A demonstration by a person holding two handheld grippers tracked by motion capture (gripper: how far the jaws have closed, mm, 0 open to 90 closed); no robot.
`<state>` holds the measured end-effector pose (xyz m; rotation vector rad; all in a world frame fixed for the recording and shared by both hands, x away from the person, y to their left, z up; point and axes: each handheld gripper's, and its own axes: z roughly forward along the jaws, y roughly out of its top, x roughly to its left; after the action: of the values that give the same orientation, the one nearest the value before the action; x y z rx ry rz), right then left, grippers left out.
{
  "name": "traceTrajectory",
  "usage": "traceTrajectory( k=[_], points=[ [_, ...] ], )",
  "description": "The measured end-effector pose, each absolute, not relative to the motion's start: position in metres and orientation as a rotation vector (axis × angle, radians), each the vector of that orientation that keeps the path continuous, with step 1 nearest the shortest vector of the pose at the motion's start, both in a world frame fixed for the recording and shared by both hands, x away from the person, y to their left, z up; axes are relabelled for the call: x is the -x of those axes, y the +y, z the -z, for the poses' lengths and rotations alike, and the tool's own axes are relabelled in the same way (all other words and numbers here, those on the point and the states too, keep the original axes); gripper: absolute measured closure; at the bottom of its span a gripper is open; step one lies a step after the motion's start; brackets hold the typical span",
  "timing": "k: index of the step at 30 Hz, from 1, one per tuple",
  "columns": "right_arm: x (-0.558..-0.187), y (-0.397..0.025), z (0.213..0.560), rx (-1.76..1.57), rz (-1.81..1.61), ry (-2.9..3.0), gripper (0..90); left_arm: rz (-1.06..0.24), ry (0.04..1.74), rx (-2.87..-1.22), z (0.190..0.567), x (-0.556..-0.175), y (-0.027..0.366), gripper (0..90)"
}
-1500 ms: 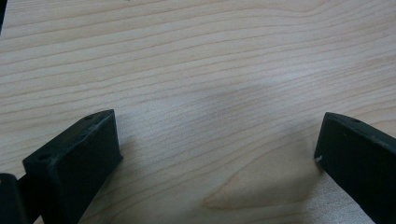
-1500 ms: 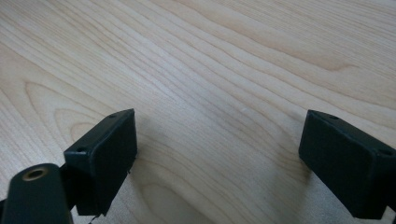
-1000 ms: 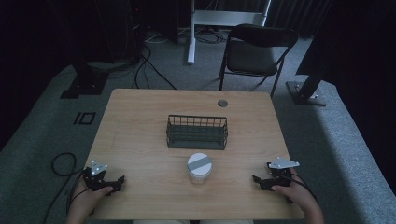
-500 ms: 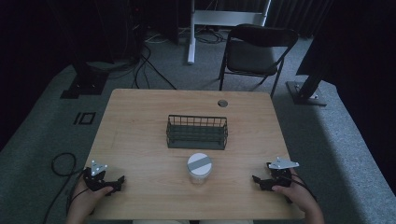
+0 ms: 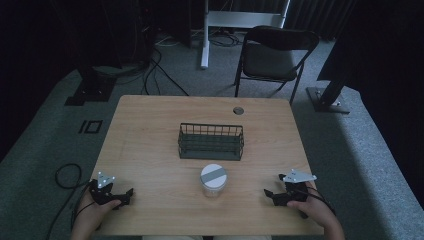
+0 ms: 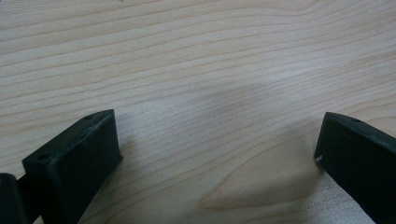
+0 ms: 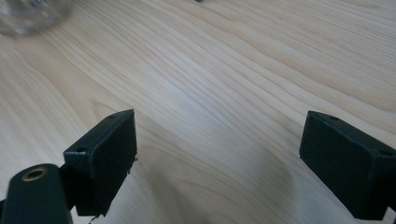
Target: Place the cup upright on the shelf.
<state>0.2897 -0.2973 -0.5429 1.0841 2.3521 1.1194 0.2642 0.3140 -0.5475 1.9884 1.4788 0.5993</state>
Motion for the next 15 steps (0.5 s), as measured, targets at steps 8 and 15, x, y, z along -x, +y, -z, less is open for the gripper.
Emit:
traceTrajectory(
  k=[8,15],
  points=[
    [-0.287,-0.280,0.541,-1.043,-1.182,2.374,10.9,-0.599,1.479,-1.989,0.547,-0.264,0.314,0.2],
    [-0.282,-0.257,0.540,-0.972,-1.235,2.410,10.9,-0.599,1.478,-1.989,0.547,-0.264,0.314,0.3]
  ],
)
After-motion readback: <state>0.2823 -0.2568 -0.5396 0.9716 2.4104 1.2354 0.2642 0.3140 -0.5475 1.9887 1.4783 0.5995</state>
